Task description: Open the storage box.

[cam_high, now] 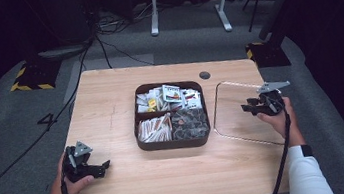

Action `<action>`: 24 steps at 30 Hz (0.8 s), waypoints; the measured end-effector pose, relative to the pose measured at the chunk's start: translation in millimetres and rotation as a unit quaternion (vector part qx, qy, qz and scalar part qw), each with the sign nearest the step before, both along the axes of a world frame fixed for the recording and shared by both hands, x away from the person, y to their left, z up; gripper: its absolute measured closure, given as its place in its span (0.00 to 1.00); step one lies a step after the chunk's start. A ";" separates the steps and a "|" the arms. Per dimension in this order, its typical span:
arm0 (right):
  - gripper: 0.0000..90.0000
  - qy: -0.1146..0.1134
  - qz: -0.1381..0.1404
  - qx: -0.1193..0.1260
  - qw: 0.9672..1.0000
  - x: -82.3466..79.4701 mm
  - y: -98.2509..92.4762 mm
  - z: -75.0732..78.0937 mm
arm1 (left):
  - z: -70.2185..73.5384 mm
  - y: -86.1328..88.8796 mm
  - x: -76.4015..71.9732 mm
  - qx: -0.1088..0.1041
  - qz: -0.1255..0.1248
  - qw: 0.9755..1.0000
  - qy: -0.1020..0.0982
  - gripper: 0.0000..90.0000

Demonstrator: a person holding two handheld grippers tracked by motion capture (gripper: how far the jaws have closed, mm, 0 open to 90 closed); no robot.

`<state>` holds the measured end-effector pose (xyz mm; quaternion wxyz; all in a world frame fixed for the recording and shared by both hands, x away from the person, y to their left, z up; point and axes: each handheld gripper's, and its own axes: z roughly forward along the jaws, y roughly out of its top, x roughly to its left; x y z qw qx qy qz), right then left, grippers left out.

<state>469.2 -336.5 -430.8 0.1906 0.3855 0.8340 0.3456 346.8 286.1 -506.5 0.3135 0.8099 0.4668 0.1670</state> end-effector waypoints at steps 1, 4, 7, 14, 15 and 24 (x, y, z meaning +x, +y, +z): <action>0.66 0.002 0.000 -0.003 1.000 1.1 0.6 -2.1 | 0.0 0.1 0.0 0.000 0.000 1.000 0.000 0.01; 0.66 0.007 0.001 -0.006 1.000 4.2 2.4 -8.6 | 0.0 0.0 0.0 0.000 0.000 1.000 0.000 0.01; 0.66 0.012 0.003 -0.008 1.000 7.2 4.3 -15.1 | 0.0 0.0 0.0 0.000 0.000 1.000 0.000 0.01; 0.66 0.021 0.012 -0.022 0.999 12.7 10.2 -28.9 | 0.0 0.1 0.1 0.000 0.000 1.000 0.000 0.01; 0.66 0.023 0.014 -0.021 0.999 13.2 10.8 -30.6 | 0.0 0.1 0.1 0.000 -0.001 1.000 0.000 0.01; 0.65 0.032 0.018 -0.029 0.999 16.5 15.4 -42.8 | 0.0 0.0 0.0 0.000 0.000 1.000 0.000 0.01</action>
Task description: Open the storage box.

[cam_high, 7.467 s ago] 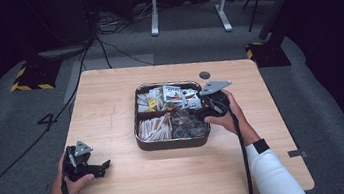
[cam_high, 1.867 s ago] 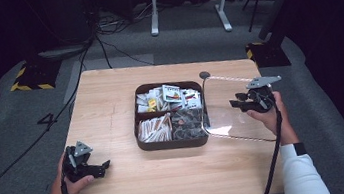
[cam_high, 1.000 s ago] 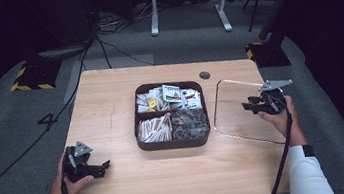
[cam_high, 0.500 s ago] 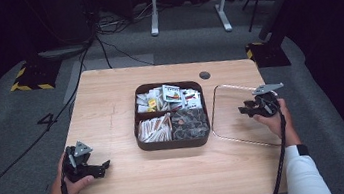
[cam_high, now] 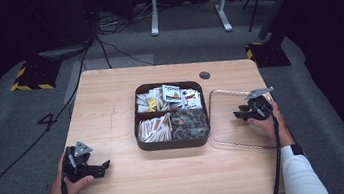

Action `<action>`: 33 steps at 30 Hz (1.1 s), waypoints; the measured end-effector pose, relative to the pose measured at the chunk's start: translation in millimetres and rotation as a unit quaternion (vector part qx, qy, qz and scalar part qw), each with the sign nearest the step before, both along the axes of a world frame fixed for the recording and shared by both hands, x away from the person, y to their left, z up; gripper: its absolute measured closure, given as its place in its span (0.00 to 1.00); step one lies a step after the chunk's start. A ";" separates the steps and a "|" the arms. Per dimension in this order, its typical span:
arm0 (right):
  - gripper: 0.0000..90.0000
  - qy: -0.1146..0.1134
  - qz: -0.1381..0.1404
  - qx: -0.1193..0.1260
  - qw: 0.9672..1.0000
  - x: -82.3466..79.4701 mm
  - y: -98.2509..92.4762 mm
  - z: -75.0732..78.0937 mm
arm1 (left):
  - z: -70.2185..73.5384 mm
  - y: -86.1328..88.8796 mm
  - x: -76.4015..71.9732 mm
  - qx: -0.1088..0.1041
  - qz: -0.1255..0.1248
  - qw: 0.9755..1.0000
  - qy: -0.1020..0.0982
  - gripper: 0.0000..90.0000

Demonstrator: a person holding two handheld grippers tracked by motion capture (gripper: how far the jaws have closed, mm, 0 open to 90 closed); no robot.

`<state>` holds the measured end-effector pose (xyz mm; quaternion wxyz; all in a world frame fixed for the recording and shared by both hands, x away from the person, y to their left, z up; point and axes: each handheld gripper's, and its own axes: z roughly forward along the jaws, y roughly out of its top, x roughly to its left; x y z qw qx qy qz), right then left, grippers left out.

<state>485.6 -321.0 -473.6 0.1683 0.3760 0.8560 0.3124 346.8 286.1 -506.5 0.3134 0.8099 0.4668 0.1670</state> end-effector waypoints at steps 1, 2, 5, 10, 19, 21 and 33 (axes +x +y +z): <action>0.65 0.000 0.000 0.000 1.000 0.0 0.0 0.0 | 0.0 0.0 0.0 0.000 0.000 1.000 0.000 0.01; 0.65 0.002 -0.004 0.000 1.000 0.6 0.5 -1.5 | 0.0 0.0 0.0 0.000 0.000 1.000 0.000 0.01; 0.64 -0.023 -0.013 0.049 0.998 -0.9 -3.4 5.9 | 0.0 0.0 0.0 0.000 0.000 1.000 0.000 0.01; 0.58 -0.032 -0.024 0.064 0.997 -2.6 -7.5 13.7 | 0.0 0.0 0.0 0.000 0.000 1.000 0.000 0.01; 0.42 -0.042 -0.043 0.057 0.997 -4.5 -14.6 27.8 | 0.0 0.0 0.0 0.000 0.000 1.000 0.000 0.01; 0.41 -0.047 -0.046 0.059 0.996 -5.9 -15.3 31.8 | -0.1 0.0 0.1 0.000 0.000 1.000 0.000 0.01; 0.36 -0.072 -0.007 0.069 0.995 -16.3 11.4 56.5 | 0.0 0.0 0.0 0.000 0.000 1.000 0.000 0.01</action>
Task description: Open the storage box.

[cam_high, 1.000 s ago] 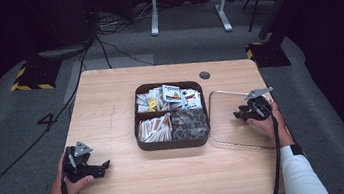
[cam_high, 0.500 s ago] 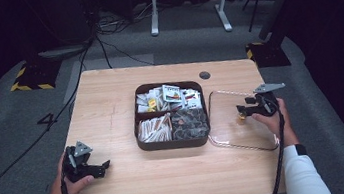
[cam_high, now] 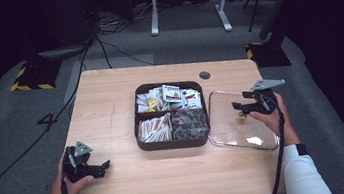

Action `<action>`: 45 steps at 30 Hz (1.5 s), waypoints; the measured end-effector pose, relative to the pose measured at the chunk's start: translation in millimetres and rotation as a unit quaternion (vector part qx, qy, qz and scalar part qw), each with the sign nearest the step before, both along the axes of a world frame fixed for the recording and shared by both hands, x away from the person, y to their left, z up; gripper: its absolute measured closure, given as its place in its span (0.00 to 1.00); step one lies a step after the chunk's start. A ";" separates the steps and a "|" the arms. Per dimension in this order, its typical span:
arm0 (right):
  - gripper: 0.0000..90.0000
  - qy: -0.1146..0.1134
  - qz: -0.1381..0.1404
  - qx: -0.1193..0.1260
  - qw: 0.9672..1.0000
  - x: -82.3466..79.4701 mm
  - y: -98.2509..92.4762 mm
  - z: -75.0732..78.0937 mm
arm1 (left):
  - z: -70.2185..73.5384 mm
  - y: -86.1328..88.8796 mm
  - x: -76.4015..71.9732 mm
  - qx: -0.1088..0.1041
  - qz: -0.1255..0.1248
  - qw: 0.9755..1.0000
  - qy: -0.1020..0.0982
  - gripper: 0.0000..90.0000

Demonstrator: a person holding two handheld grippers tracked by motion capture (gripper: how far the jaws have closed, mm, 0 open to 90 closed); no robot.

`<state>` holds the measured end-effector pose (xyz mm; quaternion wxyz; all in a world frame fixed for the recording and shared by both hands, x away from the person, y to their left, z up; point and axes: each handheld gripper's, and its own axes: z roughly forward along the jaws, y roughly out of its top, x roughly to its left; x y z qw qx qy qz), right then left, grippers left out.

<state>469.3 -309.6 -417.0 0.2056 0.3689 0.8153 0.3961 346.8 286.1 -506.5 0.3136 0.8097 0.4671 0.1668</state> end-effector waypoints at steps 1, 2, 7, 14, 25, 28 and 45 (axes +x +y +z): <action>0.36 0.000 0.002 0.001 1.000 -0.4 2.3 1.0 | 0.0 0.0 0.0 0.000 0.000 1.000 0.000 0.01; 0.36 -0.001 0.004 -0.001 1.000 -0.7 4.7 1.5 | 0.0 0.1 0.1 0.000 -0.001 1.000 0.000 0.01; 0.36 -0.002 0.015 -0.001 1.000 -1.5 12.2 3.6 | 0.0 0.0 0.0 0.000 0.000 1.000 0.000 0.01; 0.36 -0.007 0.027 -0.006 1.000 -0.7 28.1 7.4 | 0.0 0.1 0.0 0.000 0.000 1.000 0.000 0.01; 0.34 -0.010 0.059 -0.019 0.998 3.1 65.5 11.6 | 0.0 0.1 0.1 0.000 -0.001 1.000 0.000 0.01; 0.34 -0.011 0.068 -0.022 0.997 4.8 75.5 11.3 | 0.0 0.0 0.0 0.000 0.000 1.000 0.000 0.01; 0.32 -0.009 0.096 -0.031 0.995 17.8 123.9 8.5 | 0.0 0.1 0.0 0.000 -0.001 1.000 0.000 0.01</action>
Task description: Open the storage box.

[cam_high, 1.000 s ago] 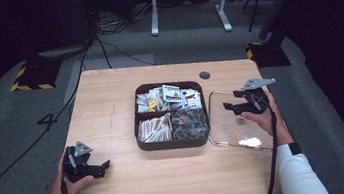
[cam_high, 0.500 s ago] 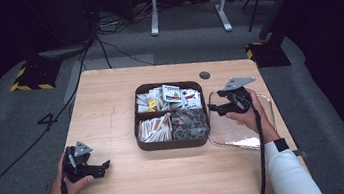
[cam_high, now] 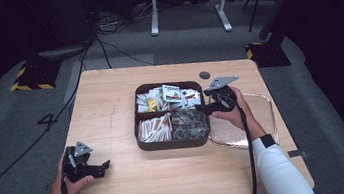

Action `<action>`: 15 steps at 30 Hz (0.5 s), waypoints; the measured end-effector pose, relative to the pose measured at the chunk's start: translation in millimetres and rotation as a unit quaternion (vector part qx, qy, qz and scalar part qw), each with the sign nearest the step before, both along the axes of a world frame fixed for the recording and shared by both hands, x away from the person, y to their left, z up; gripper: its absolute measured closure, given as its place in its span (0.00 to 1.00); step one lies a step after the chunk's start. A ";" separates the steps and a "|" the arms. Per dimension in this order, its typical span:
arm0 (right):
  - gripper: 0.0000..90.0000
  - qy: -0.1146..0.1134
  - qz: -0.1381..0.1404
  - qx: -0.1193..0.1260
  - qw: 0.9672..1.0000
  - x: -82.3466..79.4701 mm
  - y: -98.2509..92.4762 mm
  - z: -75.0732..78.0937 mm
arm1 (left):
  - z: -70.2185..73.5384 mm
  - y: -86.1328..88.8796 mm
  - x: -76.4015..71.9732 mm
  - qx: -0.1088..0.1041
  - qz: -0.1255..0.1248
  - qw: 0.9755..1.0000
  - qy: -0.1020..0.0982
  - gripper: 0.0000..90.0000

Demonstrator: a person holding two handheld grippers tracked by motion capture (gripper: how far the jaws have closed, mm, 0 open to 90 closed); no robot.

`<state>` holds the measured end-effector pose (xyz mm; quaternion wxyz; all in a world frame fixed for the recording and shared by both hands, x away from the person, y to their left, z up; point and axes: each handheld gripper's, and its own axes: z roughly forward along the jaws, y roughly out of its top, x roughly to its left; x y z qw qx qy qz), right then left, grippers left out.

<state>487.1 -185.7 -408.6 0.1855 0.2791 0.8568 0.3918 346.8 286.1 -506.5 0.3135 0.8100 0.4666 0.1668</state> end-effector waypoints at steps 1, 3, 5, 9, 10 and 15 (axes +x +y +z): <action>0.33 -0.001 0.002 -0.005 1.000 0.9 3.6 0.4 | -0.1 0.0 0.1 0.000 0.000 1.000 0.000 0.01; 0.33 -0.001 0.009 -0.009 1.000 4.9 14.2 0.2 | 0.0 0.0 0.0 0.000 0.000 1.000 0.000 0.01; 0.33 0.000 0.014 -0.008 1.000 7.6 20.7 -0.1 | -0.1 0.0 0.0 0.000 0.000 1.000 0.000 0.01; 0.33 -0.006 0.016 -0.020 1.000 12.5 33.8 -1.2 | 0.0 -0.1 -0.1 0.000 0.001 1.000 0.000 0.01; 0.33 -0.007 0.016 -0.024 1.000 13.8 37.0 -1.9 | -0.1 0.0 0.0 0.000 0.000 1.000 0.000 0.01; 0.33 -0.006 0.022 -0.034 0.999 19.3 49.9 -3.8 | 0.0 0.0 0.0 0.000 0.000 1.000 0.000 0.01</action>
